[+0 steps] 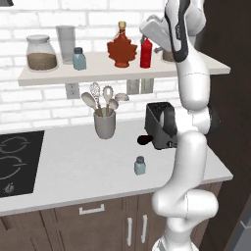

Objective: Put the shaker and condiment bottle from the counter next to their counterparts in the cabinet.

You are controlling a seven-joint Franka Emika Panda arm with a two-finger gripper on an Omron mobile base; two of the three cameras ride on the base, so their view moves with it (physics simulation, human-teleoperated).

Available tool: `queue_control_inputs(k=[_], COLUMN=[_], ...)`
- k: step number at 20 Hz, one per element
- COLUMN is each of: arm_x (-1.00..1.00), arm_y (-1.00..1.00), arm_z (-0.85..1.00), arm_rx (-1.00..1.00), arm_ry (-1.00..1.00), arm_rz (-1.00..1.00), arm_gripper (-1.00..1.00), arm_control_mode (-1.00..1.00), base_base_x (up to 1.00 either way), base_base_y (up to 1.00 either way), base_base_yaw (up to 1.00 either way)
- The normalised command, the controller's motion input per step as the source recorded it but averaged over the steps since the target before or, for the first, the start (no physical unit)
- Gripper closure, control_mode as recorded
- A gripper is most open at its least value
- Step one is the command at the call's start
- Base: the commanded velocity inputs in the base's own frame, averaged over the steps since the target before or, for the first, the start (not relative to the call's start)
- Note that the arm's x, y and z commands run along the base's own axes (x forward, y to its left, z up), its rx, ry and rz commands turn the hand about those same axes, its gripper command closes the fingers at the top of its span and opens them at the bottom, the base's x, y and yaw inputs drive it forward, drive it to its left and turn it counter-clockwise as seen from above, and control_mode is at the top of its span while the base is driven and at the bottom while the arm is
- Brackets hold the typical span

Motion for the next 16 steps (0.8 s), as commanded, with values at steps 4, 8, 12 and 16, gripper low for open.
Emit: queue_control_inputs(k=[4,8,12,16], arm_x=[0.15,0.17,0.13,0.16], arm_y=[-0.24,-0.05,0.00,0.05], arm_z=[0.00,0.06,0.15,0.26], arm_rx=[0.05,0.04,0.02,0.00], arm_ry=[0.10,0.11,0.13,0.14], arm_rz=[0.00,0.00,0.00,0.00], arm_gripper=[-1.00,-1.00,-1.00,-1.00], arm_control_mode=[-1.00,-1.00,-1.00,-1.00], base_base_x=[0.00,0.00,0.00,0.00], base_base_y=[0.00,0.00,0.00,0.00], base_base_yaw=[0.00,0.00,0.00,0.00])
